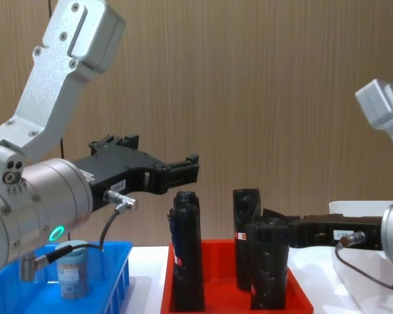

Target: Pick the cotton swabs from the blue box and place them into the white box.

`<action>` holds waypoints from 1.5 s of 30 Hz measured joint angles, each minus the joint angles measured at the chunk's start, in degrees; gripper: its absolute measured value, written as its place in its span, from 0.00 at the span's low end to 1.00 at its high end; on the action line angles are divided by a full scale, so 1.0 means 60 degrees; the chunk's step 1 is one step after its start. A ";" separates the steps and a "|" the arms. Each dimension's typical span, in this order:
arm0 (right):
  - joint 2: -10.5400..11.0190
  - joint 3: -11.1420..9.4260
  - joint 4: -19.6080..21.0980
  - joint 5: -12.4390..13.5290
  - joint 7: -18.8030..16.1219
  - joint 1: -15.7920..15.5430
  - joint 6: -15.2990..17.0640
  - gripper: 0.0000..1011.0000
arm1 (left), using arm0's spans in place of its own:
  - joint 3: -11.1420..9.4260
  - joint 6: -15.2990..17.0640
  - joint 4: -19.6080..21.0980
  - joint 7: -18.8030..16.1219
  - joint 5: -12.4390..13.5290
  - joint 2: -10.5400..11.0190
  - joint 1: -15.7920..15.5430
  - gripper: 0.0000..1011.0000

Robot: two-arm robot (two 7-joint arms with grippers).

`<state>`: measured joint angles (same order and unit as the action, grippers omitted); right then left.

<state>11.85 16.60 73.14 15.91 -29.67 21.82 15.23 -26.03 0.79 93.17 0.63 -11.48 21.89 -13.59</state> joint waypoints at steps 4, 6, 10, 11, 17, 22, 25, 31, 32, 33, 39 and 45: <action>-0.0079 0.0060 -0.0220 -0.0151 0.0010 0.0148 -0.0062 0.99 | 0.0000 0.0000 0.0000 0.0000 0.0000 0.0000 0.0000 0.99; -0.0122 0.0094 -0.0348 -0.0230 0.0034 0.0235 -0.0104 0.99 | 0.0000 0.0000 0.0000 0.0000 0.0000 0.0000 0.0000 0.99; -0.0175 0.0137 -0.0519 -0.0349 0.0056 0.0340 -0.0157 0.96 | 0.0001 0.0000 0.0000 0.0000 0.0000 0.0000 0.0000 0.99; -0.0194 0.0153 -0.0579 -0.0391 0.0056 0.0383 -0.0166 0.92 | 0.0001 0.0000 0.0000 0.0000 0.0000 0.0000 0.0000 0.99; -0.0222 0.0190 -0.0710 -0.0498 0.0014 0.0476 -0.0166 0.79 | 0.0000 0.0000 0.0000 0.0000 0.0000 0.0000 0.0000 0.99; -0.0225 0.0206 -0.0753 -0.0529 -0.0035 0.0518 -0.0122 0.62 | 0.0000 0.0000 0.0000 0.0000 0.0000 0.0000 0.0000 0.99; -0.0222 0.0209 -0.0753 -0.0529 -0.0050 0.0526 -0.0091 0.54 | 0.0000 0.0000 0.0000 0.0000 0.0000 0.0000 0.0000 0.99; -0.0201 0.0211 -0.0667 -0.0484 -0.0053 0.0524 -0.0014 0.51 | 0.0001 0.0000 0.0000 -0.0001 0.0001 0.0000 0.0000 0.99; -0.0194 0.0207 -0.0621 -0.0447 -0.0052 0.0519 0.0009 0.51 | 0.0000 0.0000 0.0000 -0.0001 0.0001 0.0000 0.0000 0.99; -0.0190 0.0203 -0.0597 -0.0437 -0.0050 0.0515 0.0018 0.50 | 0.0000 0.0000 0.0000 -0.0001 0.0000 0.0001 0.0000 0.99; -0.0140 0.0156 -0.0312 -0.0295 0.0010 0.0482 0.0071 0.50 | 0.0000 0.0000 0.0000 0.0000 0.0000 0.0001 0.0000 0.99; -0.0053 0.0050 0.0119 -0.0131 0.0171 0.0453 0.0086 0.50 | 0.0001 0.0000 0.0000 -0.0001 0.0001 0.0000 0.0000 0.99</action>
<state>11.53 16.91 73.86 15.13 -28.65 24.54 15.75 -26.02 0.79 93.17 0.63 -11.48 21.90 -13.59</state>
